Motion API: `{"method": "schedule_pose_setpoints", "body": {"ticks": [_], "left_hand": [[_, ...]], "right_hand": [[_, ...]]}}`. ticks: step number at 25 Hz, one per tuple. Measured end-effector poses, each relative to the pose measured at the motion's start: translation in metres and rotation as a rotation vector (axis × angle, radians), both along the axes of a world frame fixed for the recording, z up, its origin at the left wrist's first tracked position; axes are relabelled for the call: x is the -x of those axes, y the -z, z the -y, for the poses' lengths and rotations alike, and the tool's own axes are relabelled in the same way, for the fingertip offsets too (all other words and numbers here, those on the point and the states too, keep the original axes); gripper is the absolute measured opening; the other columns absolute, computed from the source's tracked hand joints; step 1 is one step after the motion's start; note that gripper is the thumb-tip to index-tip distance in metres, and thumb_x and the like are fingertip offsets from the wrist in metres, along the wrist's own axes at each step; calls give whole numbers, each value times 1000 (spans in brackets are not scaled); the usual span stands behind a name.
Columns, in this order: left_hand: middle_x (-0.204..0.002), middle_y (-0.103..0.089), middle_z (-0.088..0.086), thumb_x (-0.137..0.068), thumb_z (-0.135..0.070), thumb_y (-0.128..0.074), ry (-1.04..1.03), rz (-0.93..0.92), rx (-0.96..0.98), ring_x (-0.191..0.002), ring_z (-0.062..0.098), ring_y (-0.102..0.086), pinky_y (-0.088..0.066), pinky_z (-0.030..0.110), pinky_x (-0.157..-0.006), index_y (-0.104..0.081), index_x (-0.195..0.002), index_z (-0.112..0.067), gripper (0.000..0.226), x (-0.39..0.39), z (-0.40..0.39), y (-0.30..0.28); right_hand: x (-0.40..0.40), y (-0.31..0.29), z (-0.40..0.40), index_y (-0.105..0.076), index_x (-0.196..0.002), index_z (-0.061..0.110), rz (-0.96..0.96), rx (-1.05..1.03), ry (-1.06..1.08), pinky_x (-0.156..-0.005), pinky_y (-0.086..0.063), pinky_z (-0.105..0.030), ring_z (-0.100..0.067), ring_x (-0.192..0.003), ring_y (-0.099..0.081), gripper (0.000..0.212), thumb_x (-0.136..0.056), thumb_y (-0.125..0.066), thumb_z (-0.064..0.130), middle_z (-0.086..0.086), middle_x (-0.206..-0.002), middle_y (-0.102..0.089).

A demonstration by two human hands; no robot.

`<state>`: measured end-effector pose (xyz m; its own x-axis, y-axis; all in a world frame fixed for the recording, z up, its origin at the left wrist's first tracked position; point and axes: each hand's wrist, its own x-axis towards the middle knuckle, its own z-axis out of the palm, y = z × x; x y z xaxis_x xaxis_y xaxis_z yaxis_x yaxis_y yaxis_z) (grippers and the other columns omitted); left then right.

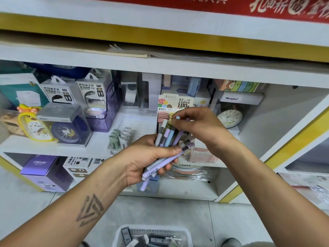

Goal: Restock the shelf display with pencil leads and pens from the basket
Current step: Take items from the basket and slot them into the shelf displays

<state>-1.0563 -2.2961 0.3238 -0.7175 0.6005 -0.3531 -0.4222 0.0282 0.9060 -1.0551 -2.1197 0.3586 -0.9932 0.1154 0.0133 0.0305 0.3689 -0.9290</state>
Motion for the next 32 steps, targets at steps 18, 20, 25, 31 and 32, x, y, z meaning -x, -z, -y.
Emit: {"method": "schedule_pose_setpoints", "body": {"ticks": [18, 20, 25, 31, 32], "left_hand": [[-75, -65, 14, -77, -19, -83, -1, 15, -9, -55, 17, -57, -45, 21, -41, -74, -93, -5, 23, 7, 5, 4], [-75, -65, 14, -78, -17, -82, -7, 32, -21, -54, 17, -57, -44, 20, -40, -75, -92, -5, 20, 9, 7, 2], [-75, -62, 12, -78, -18, -79, -67, 118, -71, -53, 14, -54, -43, 18, -37, -76, -91, -2, 21, 14, 10, -1], [-75, -59, 10, -73, -16, -79, -143, 252, -202, -52, 12, -51, -42, 16, -36, -72, -103, 0, 35, 19, -5, -3], [-74, -60, 10, -73, -16, -79, -154, 254, -204, -52, 11, -51, -42, 16, -36, -71, -105, 1, 37, 20, -8, -3]], "right_hand": [[4, 3, -10, -76, -88, 8, 18, 194, 32, -82, -57, -28, -15, -86, -71, 6, -82, -77, 9, -8, -94, -77], [8, 0, -16, -72, -88, 9, -31, 375, 126, -83, -55, -30, -17, -86, -69, 4, -90, -69, 7, -10, -96, -75], [9, -6, -37, -65, -91, 9, -198, 511, 345, -57, -49, -25, -15, -59, -57, 10, -98, -58, 5, -8, -75, -70], [1, -1, -77, -61, -100, 16, -367, -209, 492, -65, -58, -35, -16, -68, -69, 7, -95, -66, 14, -7, -80, -71], [0, 4, -80, -60, -101, 16, -349, -320, 478, -69, -59, -39, -21, -75, -71, 7, -95, -65, 15, -7, -83, -72]]}}
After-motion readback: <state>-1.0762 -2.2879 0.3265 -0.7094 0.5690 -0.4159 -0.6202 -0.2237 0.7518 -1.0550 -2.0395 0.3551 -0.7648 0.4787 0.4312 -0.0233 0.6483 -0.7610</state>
